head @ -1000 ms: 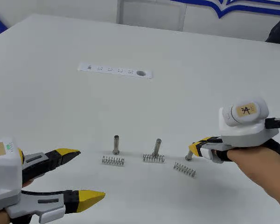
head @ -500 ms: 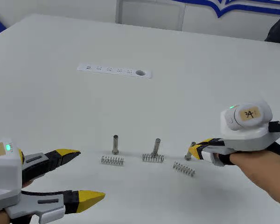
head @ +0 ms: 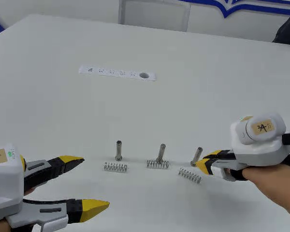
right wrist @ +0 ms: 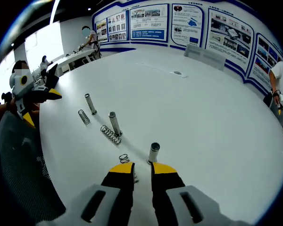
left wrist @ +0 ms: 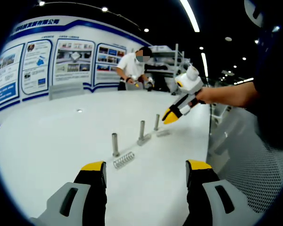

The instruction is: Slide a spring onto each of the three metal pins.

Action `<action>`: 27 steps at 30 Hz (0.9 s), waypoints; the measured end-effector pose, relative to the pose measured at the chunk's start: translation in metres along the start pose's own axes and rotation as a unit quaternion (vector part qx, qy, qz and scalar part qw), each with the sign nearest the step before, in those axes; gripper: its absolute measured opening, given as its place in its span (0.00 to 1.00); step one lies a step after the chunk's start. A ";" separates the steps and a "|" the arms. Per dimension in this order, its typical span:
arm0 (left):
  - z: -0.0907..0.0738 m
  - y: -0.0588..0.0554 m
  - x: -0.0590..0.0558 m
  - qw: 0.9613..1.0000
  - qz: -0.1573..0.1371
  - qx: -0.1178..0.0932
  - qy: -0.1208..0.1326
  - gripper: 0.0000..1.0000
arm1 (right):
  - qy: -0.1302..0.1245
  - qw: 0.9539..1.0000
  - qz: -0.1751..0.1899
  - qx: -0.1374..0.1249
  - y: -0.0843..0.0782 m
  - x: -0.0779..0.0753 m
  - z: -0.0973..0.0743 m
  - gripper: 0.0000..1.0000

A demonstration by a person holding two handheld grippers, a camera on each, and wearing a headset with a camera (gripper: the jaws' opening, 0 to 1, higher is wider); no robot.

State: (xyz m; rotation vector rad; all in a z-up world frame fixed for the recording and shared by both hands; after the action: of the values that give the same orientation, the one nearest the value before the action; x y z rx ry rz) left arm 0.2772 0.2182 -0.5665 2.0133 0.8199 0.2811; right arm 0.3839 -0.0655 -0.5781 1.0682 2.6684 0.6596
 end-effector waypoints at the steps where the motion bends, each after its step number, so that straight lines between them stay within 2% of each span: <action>1: 0.000 0.000 0.000 1.000 0.000 0.000 0.000 0.70 | 0.002 1.000 -0.003 0.003 -0.001 0.001 0.001 0.15; 12: 0.002 0.001 -0.002 1.000 0.002 0.004 -0.003 0.69 | 0.033 0.998 -0.048 0.034 -0.010 0.011 0.009 0.16; 23: 0.005 -0.001 -0.004 1.000 -0.002 0.008 -0.005 0.69 | 0.037 0.991 -0.106 0.076 -0.014 0.011 0.019 0.16; 27: 0.005 -0.003 -0.004 1.000 -0.005 0.009 -0.005 0.68 | 0.040 0.989 -0.119 0.083 -0.014 0.012 0.022 0.16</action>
State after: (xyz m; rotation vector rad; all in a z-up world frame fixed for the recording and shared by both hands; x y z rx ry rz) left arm 0.2754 0.2126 -0.5711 2.0254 0.8279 0.2594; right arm 0.3742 -0.0587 -0.6037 0.7537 2.9009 0.4507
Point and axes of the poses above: the centre of the closed fingertips' face, and the gripper's own axes: z roughly forward along the fingers, x roughly to its left, y roughly out of its top, the point moved 7 cm from there along -z, roughly backward along the fingers, and after that the axes turned 15 degrees about x, right-handed, at the moved point
